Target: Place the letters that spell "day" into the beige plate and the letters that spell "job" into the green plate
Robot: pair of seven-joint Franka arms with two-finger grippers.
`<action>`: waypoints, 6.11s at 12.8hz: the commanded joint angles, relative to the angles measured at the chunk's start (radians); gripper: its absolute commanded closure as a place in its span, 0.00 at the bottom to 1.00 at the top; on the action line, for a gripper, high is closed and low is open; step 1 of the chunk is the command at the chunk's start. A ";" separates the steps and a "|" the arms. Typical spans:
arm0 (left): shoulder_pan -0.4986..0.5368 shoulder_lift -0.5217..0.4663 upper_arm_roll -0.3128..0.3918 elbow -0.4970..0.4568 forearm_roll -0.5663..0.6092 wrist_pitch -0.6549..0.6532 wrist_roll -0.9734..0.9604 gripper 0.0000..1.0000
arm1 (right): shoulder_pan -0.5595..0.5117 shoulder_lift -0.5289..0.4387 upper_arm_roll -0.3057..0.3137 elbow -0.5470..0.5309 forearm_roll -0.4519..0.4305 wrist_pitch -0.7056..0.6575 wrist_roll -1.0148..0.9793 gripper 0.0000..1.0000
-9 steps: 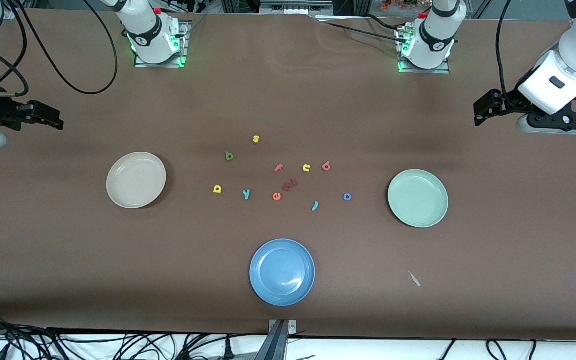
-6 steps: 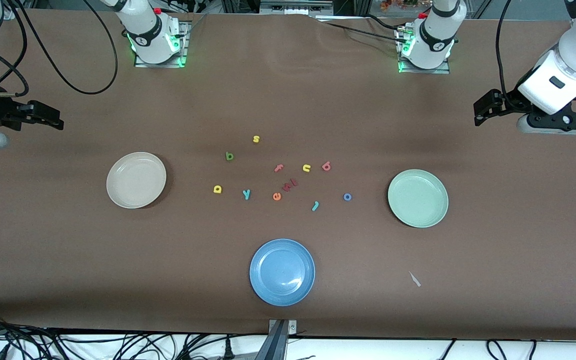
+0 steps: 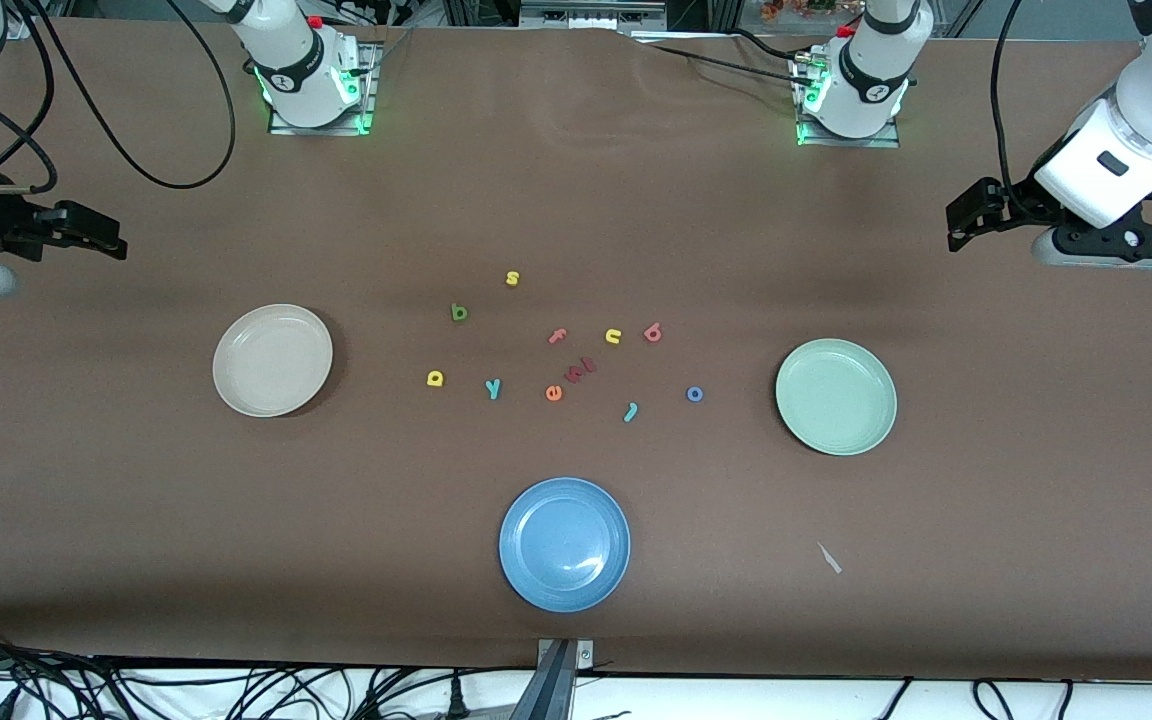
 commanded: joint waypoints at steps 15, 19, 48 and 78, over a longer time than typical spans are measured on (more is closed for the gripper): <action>0.001 0.002 -0.005 0.019 0.005 -0.016 0.014 0.00 | -0.003 -0.003 0.000 0.007 -0.002 -0.013 -0.004 0.00; 0.000 0.002 -0.023 0.019 0.007 -0.013 0.004 0.00 | -0.003 -0.003 0.000 0.006 -0.005 -0.013 -0.004 0.00; 0.009 0.025 -0.023 0.017 0.004 -0.007 0.005 0.00 | -0.003 0.001 0.000 0.007 -0.008 -0.010 -0.004 0.00; -0.020 0.036 -0.084 0.017 0.000 -0.010 0.014 0.00 | 0.006 0.025 0.004 0.007 0.001 -0.011 -0.004 0.00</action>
